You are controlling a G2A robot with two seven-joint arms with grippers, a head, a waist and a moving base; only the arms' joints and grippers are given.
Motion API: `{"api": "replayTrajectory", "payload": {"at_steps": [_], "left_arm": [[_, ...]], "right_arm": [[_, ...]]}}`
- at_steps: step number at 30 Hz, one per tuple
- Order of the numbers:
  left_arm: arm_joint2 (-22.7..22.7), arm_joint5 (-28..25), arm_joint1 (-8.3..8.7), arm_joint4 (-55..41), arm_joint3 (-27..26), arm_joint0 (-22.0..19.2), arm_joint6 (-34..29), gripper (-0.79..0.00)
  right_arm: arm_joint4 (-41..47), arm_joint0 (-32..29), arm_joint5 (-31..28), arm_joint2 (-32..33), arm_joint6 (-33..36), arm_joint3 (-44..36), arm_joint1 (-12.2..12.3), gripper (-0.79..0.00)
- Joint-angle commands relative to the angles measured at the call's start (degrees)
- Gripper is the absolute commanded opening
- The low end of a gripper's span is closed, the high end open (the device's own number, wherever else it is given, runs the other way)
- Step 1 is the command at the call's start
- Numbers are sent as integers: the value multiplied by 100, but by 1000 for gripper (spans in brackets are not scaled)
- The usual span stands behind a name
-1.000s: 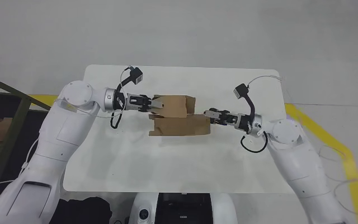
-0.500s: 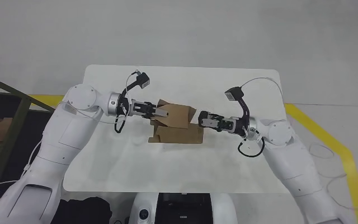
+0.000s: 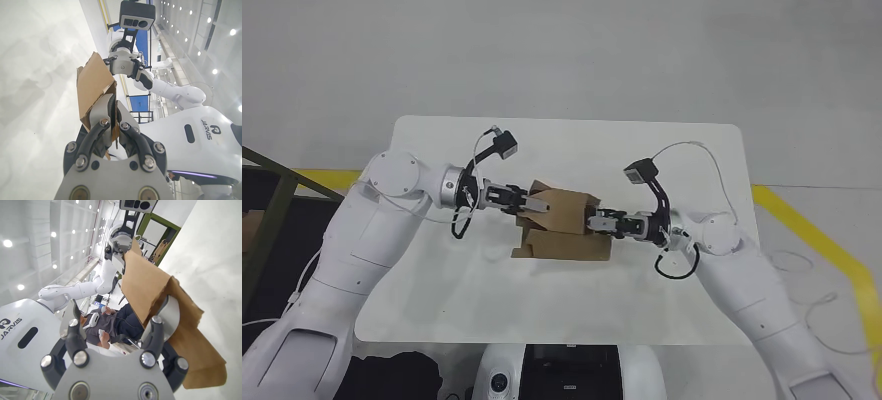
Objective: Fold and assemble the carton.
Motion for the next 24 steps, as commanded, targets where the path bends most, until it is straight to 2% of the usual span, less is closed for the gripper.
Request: {"api": "replayTrajectory", "payload": {"at_steps": [1,6,7,8,9,17,24], "left_arm": [[4,-7,-4,-27,-6,-7,1,-785],[6,-29,-9,-75,-9,-16,-8,-785],[6,-27,-9,-84,-7,-16,-13,-785],[3,-30,-9,-79,-4,-18,-7,-785],[2,-33,-9,-76,-3,-17,3,-785],[11,-17,-10,-67,24,-12,-25,-785],[18,8,-9,-43,24,-20,-41,-785]], "right_arm": [[122,47,-34,-65,22,93,-30,-185],[361,204,-109,-256,97,357,-121,-231],[446,221,-141,-283,92,397,-141,-259],[506,242,-181,-301,96,444,-157,-354],[550,264,-213,-315,105,491,-171,-397],[556,383,-268,-359,91,733,-236,-496],[225,412,-60,-325,-11,728,-234,-690]]}}
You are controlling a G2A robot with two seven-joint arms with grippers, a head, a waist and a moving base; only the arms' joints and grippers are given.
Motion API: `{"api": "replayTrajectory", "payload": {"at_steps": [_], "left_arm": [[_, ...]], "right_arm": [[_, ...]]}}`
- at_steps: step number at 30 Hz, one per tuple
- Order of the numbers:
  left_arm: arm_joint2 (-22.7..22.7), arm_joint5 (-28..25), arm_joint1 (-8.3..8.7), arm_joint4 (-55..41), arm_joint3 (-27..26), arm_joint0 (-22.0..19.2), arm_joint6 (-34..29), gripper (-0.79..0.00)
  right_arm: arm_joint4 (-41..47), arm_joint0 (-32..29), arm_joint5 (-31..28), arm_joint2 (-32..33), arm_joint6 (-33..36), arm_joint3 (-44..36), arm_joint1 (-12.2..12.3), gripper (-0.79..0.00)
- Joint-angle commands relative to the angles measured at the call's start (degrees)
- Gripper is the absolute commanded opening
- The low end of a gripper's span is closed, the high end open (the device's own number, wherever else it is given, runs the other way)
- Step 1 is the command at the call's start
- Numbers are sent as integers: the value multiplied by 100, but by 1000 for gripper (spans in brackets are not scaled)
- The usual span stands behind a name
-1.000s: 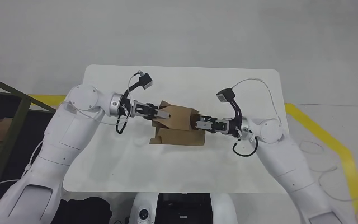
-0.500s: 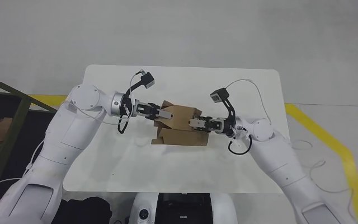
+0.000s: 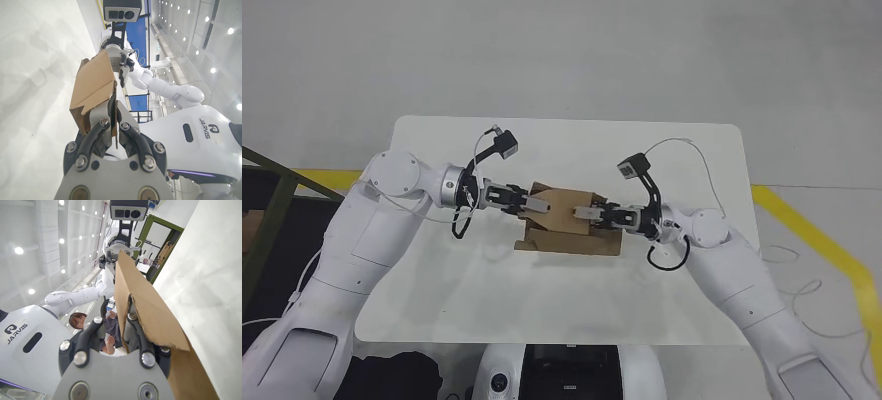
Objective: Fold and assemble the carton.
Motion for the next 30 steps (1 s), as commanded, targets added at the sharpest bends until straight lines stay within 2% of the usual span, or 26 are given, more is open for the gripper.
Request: {"api": "replayTrajectory", "payload": {"at_steps": [1,3,6,7,8,9,10,11,12,23,30], "left_arm": [[3,9,0,2,-4,0,2,-785],[7,9,-1,5,-11,6,9,-785],[19,20,-2,5,-11,12,-4,-785],[21,18,-3,6,-11,12,-2,-739],[22,16,-3,6,-9,12,-2,-665],[22,14,-3,6,-8,12,-2,-523],[16,13,-3,2,-5,14,8,-259],[2,-3,-2,-10,-9,18,18,-40],[-20,-12,2,-23,-10,24,28,0],[-291,-84,46,-553,-229,213,-155,0],[-491,-25,91,-811,-619,356,-382,0]], "right_arm": [[-79,-3,65,11,-42,-24,2,-723],[-108,-20,102,20,-53,-59,2,-773],[-144,-42,131,43,-62,-96,4,-785],[-157,-48,141,52,-65,-107,4,-785],[-164,-55,147,59,-66,-116,5,-785],[-172,-60,163,67,-69,-121,5,-785],[-175,-66,172,77,-77,-129,5,-785],[-186,-69,189,85,-73,-135,7,-785],[-199,-70,200,95,-70,-143,8,-785],[-600,-133,485,192,-318,-250,31,-785],[-814,-152,634,182,-479,-343,23,-785]]}}
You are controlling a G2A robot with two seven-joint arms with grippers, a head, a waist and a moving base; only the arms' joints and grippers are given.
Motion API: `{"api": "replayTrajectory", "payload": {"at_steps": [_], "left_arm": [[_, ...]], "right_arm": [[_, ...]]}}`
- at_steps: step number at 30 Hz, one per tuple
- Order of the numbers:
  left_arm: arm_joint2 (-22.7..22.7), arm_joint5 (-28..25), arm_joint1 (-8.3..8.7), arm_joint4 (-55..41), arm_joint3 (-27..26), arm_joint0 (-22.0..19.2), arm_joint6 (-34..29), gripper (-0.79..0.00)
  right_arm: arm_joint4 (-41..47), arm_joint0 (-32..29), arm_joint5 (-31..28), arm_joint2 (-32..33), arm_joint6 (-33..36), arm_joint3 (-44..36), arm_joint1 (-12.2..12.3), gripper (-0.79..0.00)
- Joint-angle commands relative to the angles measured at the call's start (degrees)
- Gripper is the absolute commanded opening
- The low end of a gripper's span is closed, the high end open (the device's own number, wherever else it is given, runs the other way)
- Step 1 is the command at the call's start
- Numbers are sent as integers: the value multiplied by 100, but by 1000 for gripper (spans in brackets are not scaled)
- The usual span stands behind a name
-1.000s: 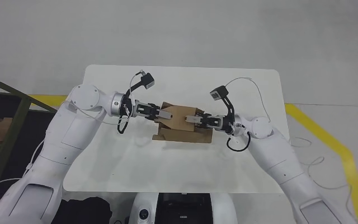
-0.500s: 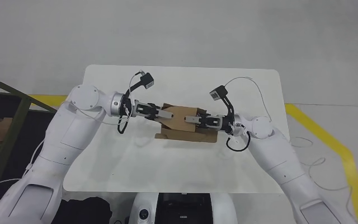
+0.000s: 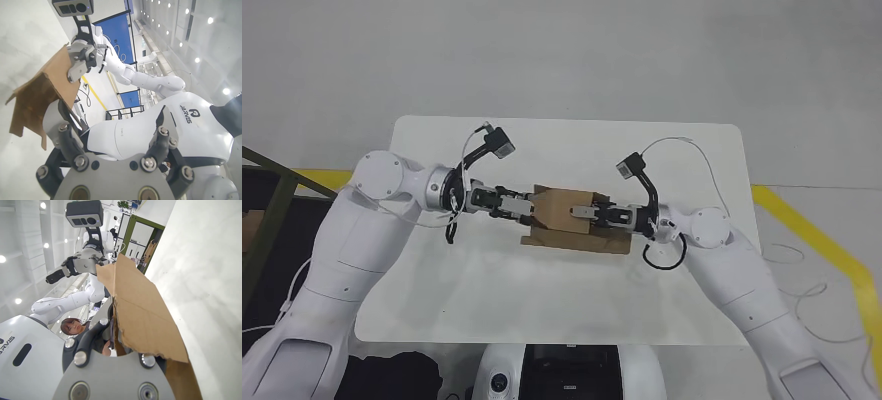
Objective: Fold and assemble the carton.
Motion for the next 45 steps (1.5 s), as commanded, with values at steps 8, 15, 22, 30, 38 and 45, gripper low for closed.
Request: {"api": "replayTrajectory", "payload": {"at_steps": [8,15,22,30,38,45], "left_arm": [[119,114,-25,-132,-132,-15,-53,0],[243,85,-56,136,-100,-149,122,0],[345,109,-70,378,-142,-198,204,0],[177,54,-45,220,-130,-120,202,0],[-230,-1,31,107,-126,109,265,0],[-286,68,58,409,98,104,332,0]], "right_arm": [[-301,27,180,-106,-274,-243,-44,-785],[-307,-9,207,-161,-354,-328,-74,-785],[-270,-66,191,-154,-335,-400,-83,-785],[-144,-84,87,-132,-340,-382,-106,-785],[-91,-135,31,-46,-270,-415,-96,-785],[-177,-189,-11,21,-235,-518,-80,-785]]}}
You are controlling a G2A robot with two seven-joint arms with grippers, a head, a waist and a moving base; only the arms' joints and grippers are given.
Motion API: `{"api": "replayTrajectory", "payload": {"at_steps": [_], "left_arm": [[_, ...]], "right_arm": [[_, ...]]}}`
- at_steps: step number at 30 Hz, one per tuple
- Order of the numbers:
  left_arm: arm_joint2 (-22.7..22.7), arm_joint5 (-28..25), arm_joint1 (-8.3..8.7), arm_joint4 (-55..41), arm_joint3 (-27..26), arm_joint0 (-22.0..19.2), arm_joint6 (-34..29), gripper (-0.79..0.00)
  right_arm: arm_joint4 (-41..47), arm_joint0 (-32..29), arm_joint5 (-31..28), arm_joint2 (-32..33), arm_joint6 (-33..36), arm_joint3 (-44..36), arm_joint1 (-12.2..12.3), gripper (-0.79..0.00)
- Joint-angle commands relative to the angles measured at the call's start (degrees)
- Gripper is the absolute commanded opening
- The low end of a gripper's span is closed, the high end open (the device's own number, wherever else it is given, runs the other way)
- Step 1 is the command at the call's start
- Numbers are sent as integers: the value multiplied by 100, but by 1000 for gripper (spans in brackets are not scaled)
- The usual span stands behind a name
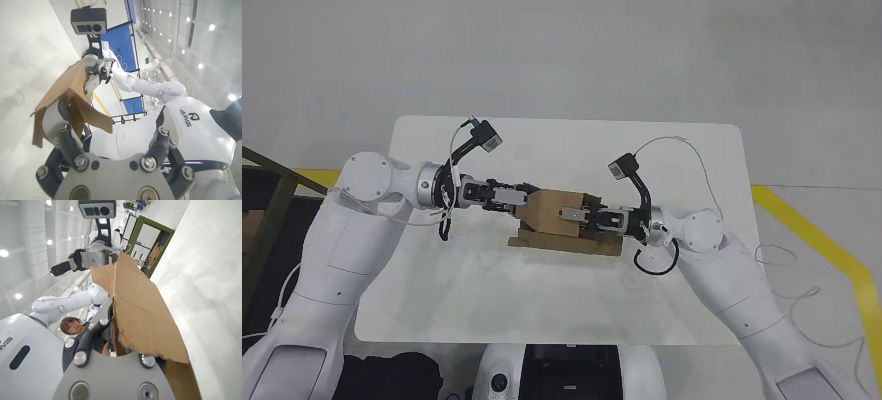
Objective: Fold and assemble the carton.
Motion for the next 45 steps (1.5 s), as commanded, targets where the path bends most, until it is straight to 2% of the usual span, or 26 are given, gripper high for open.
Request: {"api": "replayTrajectory", "payload": {"at_steps": [1,8,29,37,45], "left_arm": [[34,28,-5,99,103,-59,55,0],[75,-29,-24,178,263,-222,201,0],[290,-91,-73,301,140,-419,320,0],[-68,-325,3,558,-167,-110,658,0],[-252,-347,56,479,-522,260,614,0]], "right_arm": [[-6,-11,15,9,17,-26,3,-785],[-39,0,91,-51,156,-111,-6,-785],[107,194,65,-370,298,34,-135,-785],[133,72,28,-120,164,35,-86,-785],[109,-55,225,121,-101,-73,-40,-785]]}}
